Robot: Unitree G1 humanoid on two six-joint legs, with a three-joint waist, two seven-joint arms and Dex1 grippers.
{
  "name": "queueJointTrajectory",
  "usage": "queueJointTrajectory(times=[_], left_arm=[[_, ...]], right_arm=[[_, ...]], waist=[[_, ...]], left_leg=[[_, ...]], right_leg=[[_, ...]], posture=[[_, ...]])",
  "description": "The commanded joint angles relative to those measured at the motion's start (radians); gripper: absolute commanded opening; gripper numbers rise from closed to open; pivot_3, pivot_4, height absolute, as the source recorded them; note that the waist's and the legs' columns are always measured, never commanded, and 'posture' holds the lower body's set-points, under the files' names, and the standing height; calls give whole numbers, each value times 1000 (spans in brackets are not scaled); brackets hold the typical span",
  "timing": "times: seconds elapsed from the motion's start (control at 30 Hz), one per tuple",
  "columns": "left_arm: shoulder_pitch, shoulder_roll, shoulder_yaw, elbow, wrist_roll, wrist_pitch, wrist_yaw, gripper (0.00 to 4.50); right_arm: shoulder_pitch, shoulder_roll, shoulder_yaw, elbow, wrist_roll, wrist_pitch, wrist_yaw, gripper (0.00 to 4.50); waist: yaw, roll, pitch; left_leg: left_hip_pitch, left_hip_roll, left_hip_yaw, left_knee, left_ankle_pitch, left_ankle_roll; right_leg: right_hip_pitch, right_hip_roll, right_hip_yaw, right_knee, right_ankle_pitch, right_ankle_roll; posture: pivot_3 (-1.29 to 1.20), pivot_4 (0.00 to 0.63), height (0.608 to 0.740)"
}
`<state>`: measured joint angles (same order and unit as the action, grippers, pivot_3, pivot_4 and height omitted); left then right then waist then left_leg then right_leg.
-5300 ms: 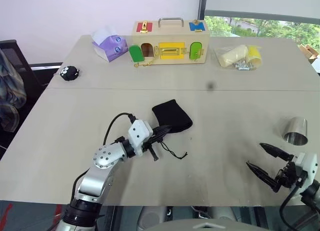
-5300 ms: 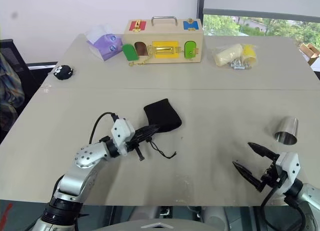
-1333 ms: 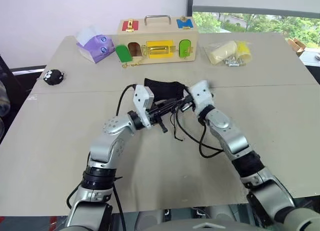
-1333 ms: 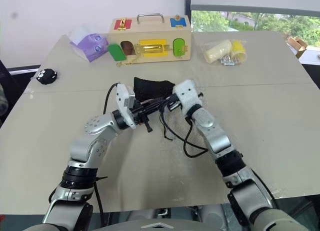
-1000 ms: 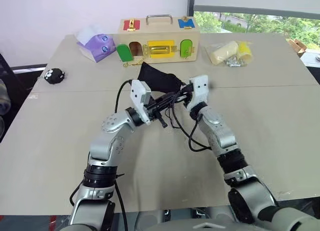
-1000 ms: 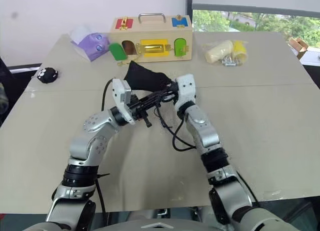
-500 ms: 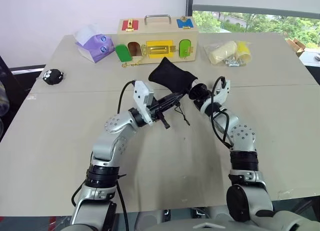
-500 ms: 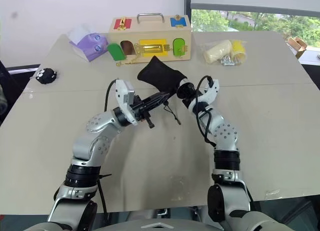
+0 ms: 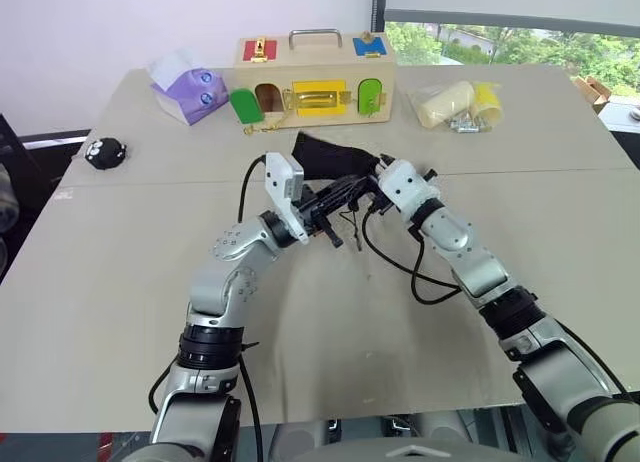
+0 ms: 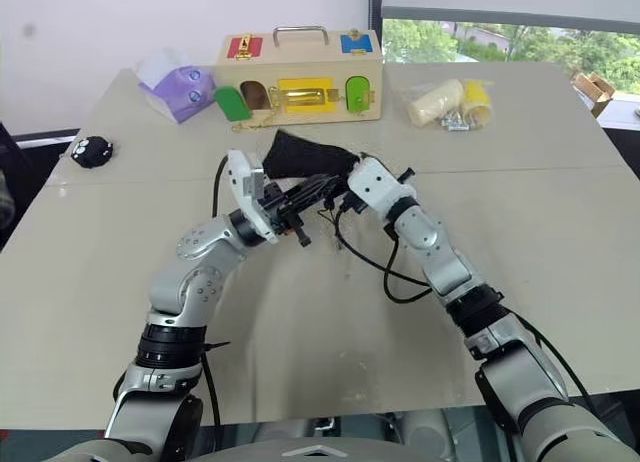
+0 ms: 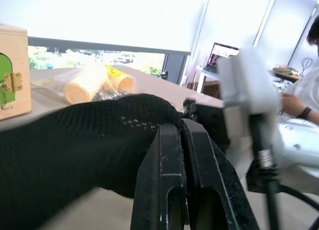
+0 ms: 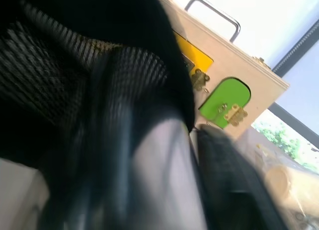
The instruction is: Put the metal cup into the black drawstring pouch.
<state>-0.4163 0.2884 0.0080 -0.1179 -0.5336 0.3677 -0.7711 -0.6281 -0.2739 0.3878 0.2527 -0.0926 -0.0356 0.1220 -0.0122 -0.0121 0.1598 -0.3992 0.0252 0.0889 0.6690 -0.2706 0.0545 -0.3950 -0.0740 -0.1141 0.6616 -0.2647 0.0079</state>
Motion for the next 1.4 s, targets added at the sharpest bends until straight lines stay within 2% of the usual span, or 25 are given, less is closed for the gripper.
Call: queueJointTrajectory(times=[0.03,0.07,0.1,0.37,0.53,0.6,0.67,0.7,0.77,0.87,0.97,1.13,1.17,1.27,1.4], left_arm=[[-2,2,0,-43,-6,-17,-6,0],[-1,1,-2,-44,-5,-18,-5,0],[0,1,-2,-43,-4,-20,-5,0],[7,10,5,-17,-29,-4,-33,0],[-2,3,-1,-16,-103,49,-94,0],[-9,3,-6,-15,-121,69,-114,0],[-7,17,-16,-30,-148,101,-154,0],[-6,21,-17,-36,-158,112,-165,0],[-4,23,-19,-46,-175,132,-175,0],[1,27,-28,-56,-184,149,-188,0],[9,24,-28,-43,-177,141,-195,0],[9,-4,0,4,-153,105,-159,0],[7,-11,6,13,-145,96,-144,0],[3,-12,0,42,-118,96,-109,0],[7,-38,-2,47,-125,109,-85,0]], right_arm=[[4,28,-58,-50,16,-34,29,2936],[15,37,-71,-66,31,-21,39,3157],[28,45,-86,-86,46,-9,50,3580],[57,43,-163,-217,133,63,191,3580],[40,63,-135,-229,195,44,351,3580],[28,58,-110,-211,160,23,384,3580],[-12,81,-151,-135,102,30,274,3580],[-29,88,-165,-106,94,32,255,3580],[-36,95,-156,-86,116,34,309,3580],[-70,129,-221,-15,89,44,184,3580],[-47,207,-279,-75,274,215,260,3580],[-1,206,-322,-201,446,553,322,3580],[1,197,-343,-221,476,609,317,3821],[10,130,-330,-267,481,710,341,4448],[28,101,-337,-311,484,759,323,4448]], waist=[[0,0,0],[0,0,0],[0,0,0],[1,0,0],[0,0,0],[0,0,0],[0,0,0],[0,0,0],[2,0,0],[1,0,0],[0,0,0],[2,0,0],[3,0,0],[3,0,0],[2,0,0]], left_leg=[[0,0,0,0,0,0],[0,0,0,0,0,0],[0,0,0,0,0,0],[0,0,-1,0,0,0],[1,0,-1,0,0,0],[0,0,-1,0,0,0],[0,0,-1,0,0,0],[0,0,-1,0,0,0],[0,0,-1,1,0,0],[0,0,-1,1,0,0],[0,0,-1,1,0,0],[0,0,-1,0,0,0],[0,0,-1,0,0,0],[0,0,-1,1,0,0],[0,-1,-2,1,0,1]], right_leg=[[0,0,0,0,0,0],[0,0,0,0,0,0],[0,0,0,0,0,0],[1,0,0,0,0,0],[1,0,0,0,0,0],[1,0,0,0,0,0],[0,0,0,0,0,0],[0,0,0,0,0,0],[1,0,0,1,0,0],[1,0,-1,0,0,0],[1,0,0,0,0,0],[1,0,0,0,0,0],[1,0,-1,0,0,0],[1,-1,-1,0,0,0],[1,0,-1,1,0,0]], posture=[[0,150,740],[0,150,740],[0,150,740],[0,150,740],[0,150,740],[0,150,740],[0,150,740],[0,150,740],[0,150,740],[0,150,740],[0,150,740],[0,150,740],[0,150,740],[0,150,740],[0,150,740]])
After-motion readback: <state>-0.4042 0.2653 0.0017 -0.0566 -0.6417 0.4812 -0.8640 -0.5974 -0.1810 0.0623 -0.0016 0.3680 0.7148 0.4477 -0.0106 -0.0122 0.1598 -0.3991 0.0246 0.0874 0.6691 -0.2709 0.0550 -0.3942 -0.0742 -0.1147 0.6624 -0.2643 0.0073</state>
